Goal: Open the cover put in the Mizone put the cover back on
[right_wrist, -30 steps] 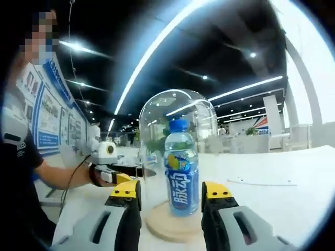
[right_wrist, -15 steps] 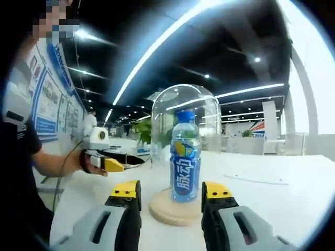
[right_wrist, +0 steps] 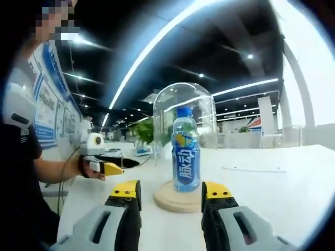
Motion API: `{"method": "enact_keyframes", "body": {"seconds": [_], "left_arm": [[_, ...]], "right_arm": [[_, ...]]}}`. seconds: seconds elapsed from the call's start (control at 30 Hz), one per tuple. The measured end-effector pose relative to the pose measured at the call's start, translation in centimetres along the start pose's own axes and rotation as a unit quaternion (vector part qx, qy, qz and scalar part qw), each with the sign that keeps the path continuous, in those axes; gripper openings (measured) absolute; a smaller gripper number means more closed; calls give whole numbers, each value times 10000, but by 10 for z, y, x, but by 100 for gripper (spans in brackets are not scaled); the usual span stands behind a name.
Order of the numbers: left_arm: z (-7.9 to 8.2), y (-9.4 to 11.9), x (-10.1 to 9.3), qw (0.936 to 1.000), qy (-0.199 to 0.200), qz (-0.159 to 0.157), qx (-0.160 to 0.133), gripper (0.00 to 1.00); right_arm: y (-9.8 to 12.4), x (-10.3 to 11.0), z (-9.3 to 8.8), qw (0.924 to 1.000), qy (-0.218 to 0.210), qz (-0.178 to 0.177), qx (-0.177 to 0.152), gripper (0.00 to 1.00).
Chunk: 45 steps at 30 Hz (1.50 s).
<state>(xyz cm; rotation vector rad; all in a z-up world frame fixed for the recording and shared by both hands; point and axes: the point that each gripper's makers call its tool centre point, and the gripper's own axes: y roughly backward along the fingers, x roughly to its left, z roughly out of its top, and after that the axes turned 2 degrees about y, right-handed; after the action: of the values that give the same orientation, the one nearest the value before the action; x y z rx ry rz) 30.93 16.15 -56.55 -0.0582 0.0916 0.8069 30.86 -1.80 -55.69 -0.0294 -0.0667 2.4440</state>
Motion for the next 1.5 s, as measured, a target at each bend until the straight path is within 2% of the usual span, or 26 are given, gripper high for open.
{"method": "enact_keyframes", "body": {"seconds": [0.17,0.37,0.57,0.67,0.87,1.1,1.23,1.5], "left_arm": [[-10,4,-7,9998,154,-84,12,37],[-18,10,-6,9999,150,7,52,37],[-16,12,-7,9999,130,17,-55,33],[-20,11,-9,10000,30,1,10,33],[-19,12,-4,9999,37,64,-80,33],[-24,14,-1,9999,86,131,26,33],[-26,14,-2,9999,39,123,83,33],[-31,13,-3,9998,25,98,199,34]], "right_arm": [[2,2,-7,9999,-39,-77,70,38],[5,8,-10,10000,-20,-83,36,38],[8,9,-17,9999,41,-118,106,38],[8,8,-18,9998,-37,-154,87,38],[7,6,-30,9991,44,-261,338,37],[9,-5,-36,9979,-86,-459,442,36],[8,-4,-40,9974,53,-479,545,36],[8,-5,-38,9976,-198,-498,444,35]]}}
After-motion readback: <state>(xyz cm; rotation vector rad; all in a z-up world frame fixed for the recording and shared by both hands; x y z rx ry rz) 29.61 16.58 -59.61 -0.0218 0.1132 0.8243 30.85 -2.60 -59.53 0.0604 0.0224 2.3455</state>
